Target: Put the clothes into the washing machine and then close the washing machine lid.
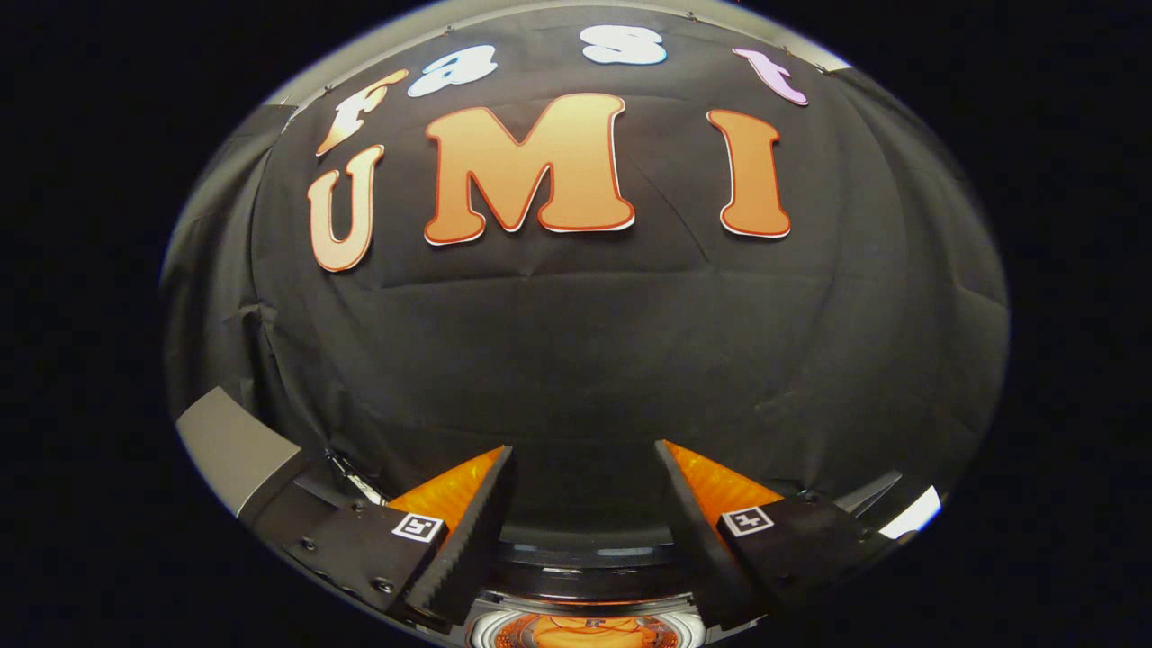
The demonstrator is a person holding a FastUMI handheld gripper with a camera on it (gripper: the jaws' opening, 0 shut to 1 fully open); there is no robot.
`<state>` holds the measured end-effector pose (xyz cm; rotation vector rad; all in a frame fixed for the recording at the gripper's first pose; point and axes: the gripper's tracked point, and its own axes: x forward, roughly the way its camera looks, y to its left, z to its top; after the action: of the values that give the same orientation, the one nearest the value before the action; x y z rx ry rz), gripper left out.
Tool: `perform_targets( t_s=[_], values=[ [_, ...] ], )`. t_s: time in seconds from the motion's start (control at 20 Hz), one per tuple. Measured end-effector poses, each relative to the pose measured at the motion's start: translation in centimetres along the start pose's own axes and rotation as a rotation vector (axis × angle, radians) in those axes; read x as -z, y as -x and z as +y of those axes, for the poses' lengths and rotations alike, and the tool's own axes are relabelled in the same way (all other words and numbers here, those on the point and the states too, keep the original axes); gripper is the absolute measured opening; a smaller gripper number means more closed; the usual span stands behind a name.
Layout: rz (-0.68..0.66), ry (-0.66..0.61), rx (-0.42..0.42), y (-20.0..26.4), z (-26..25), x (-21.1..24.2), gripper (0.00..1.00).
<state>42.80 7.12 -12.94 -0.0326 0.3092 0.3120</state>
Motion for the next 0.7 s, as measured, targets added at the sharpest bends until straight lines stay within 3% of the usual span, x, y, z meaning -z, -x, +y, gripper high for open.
perform_targets(
  t_s=[0.7],
  values=[
    [-0.012,-0.001,0.012,7.5,0.8,3.6,0.97]
  ],
)
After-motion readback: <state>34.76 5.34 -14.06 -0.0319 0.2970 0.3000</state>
